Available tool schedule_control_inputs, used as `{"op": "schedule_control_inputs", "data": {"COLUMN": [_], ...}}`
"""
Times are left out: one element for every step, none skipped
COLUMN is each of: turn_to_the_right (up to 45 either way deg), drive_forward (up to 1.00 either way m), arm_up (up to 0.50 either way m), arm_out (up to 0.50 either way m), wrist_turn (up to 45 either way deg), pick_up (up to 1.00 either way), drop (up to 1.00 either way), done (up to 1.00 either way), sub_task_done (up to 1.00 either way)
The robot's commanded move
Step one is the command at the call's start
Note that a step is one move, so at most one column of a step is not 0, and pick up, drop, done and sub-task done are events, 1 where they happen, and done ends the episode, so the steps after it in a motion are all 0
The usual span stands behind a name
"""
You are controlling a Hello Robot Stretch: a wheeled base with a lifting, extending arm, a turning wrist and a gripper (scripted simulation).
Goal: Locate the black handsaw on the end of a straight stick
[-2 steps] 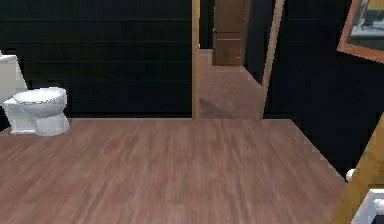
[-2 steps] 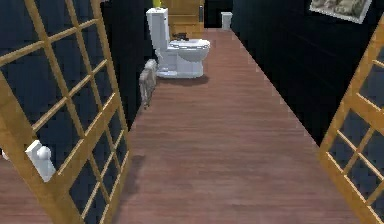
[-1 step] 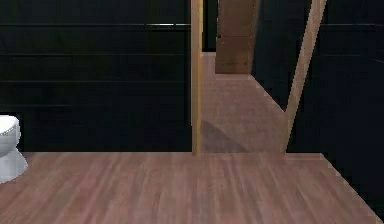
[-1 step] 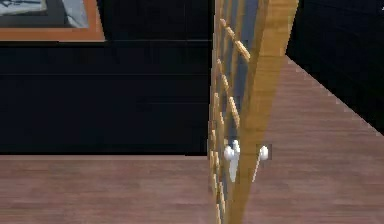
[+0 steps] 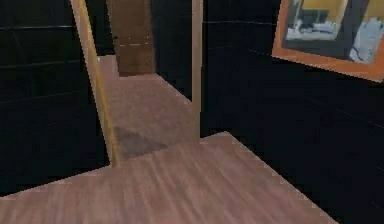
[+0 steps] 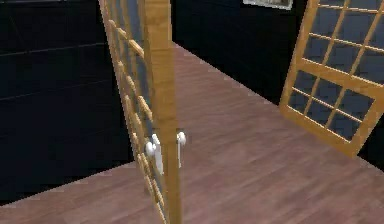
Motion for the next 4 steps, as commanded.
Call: {"op": "schedule_control_inputs", "data": {"turn_to_the_right": [0.0, 0.0, -24.0, 0.0], "drive_forward": [1.00, 0.30, 0.00, 1.00], "arm_up": [0.00, 0.00, 0.00, 0.00], "arm_out": [0.00, 0.00, 0.00, 0.00], "wrist_turn": [0.0, 0.0, 0.0, 0.0], "pick_up": [0.00, 0.00, 0.00, 0.00], "drop": [0.00, 0.00, 0.00, 0.00], "done": [0.00, 0.00, 0.00, 0.00], "sub_task_done": [0.00, 0.00, 0.00, 0.00]}}
